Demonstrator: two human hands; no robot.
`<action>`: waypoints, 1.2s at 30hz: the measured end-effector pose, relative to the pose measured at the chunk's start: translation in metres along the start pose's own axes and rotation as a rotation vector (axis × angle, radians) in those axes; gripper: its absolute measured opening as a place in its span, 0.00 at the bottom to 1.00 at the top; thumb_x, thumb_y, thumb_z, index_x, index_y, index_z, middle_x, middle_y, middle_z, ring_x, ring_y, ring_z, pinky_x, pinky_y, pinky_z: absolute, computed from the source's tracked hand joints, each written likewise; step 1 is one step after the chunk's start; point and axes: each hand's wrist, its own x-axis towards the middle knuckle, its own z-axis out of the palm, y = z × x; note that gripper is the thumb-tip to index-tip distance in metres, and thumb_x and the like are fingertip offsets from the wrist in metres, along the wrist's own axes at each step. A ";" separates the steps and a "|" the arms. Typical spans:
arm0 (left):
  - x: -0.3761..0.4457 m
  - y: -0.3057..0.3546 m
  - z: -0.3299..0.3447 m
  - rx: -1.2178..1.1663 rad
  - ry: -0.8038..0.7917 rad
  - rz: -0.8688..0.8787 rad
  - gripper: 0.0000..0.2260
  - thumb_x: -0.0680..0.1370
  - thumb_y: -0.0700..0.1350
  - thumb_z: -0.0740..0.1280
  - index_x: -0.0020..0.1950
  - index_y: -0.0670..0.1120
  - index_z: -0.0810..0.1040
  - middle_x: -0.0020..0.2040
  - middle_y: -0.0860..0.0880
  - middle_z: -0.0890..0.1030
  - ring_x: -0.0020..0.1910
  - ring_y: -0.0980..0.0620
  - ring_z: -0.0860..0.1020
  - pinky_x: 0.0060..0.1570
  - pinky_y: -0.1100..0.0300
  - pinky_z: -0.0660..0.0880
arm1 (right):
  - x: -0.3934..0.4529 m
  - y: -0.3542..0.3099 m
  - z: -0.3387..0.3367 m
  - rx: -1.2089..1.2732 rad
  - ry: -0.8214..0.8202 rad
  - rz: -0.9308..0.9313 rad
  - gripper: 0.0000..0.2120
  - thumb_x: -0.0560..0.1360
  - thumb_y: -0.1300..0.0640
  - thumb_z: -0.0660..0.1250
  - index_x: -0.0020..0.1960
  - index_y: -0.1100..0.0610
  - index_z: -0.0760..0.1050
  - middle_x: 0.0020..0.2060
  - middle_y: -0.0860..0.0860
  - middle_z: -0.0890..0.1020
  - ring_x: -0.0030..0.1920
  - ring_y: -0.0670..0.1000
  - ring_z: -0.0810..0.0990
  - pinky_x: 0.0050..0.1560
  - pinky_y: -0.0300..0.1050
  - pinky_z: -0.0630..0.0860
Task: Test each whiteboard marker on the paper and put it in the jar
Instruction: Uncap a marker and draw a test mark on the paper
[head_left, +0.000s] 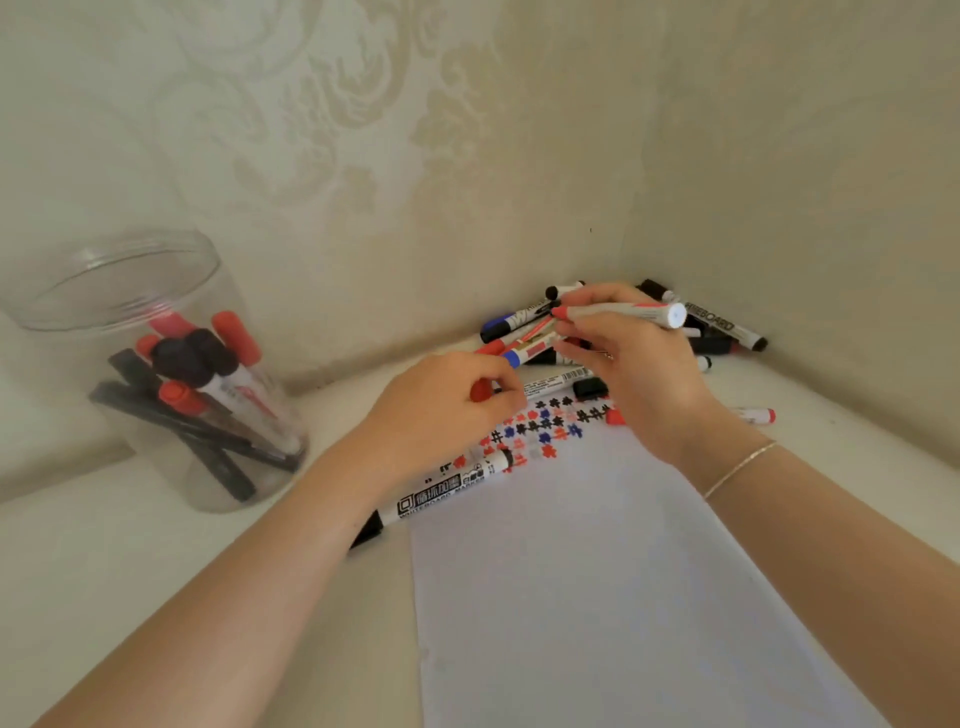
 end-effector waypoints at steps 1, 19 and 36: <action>-0.001 0.002 0.002 0.042 -0.019 0.012 0.05 0.74 0.57 0.67 0.41 0.59 0.79 0.29 0.58 0.74 0.28 0.58 0.70 0.33 0.59 0.66 | -0.002 0.003 -0.004 -0.035 -0.013 0.015 0.08 0.73 0.70 0.64 0.44 0.59 0.77 0.43 0.58 0.80 0.45 0.52 0.80 0.49 0.45 0.80; 0.017 -0.019 -0.025 0.350 -0.056 -0.027 0.05 0.73 0.52 0.70 0.45 0.57 0.75 0.41 0.60 0.76 0.44 0.55 0.76 0.47 0.55 0.75 | -0.009 0.040 -0.001 -0.417 0.199 0.103 0.10 0.71 0.65 0.63 0.34 0.59 0.67 0.26 0.55 0.67 0.25 0.50 0.64 0.24 0.38 0.63; -0.004 -0.008 0.006 0.229 -0.286 0.071 0.16 0.68 0.66 0.68 0.55 0.67 0.76 0.31 0.74 0.71 0.33 0.71 0.70 0.30 0.70 0.60 | -0.007 0.045 -0.004 -0.533 0.258 0.071 0.15 0.68 0.66 0.66 0.28 0.56 0.63 0.21 0.49 0.65 0.22 0.45 0.61 0.21 0.33 0.62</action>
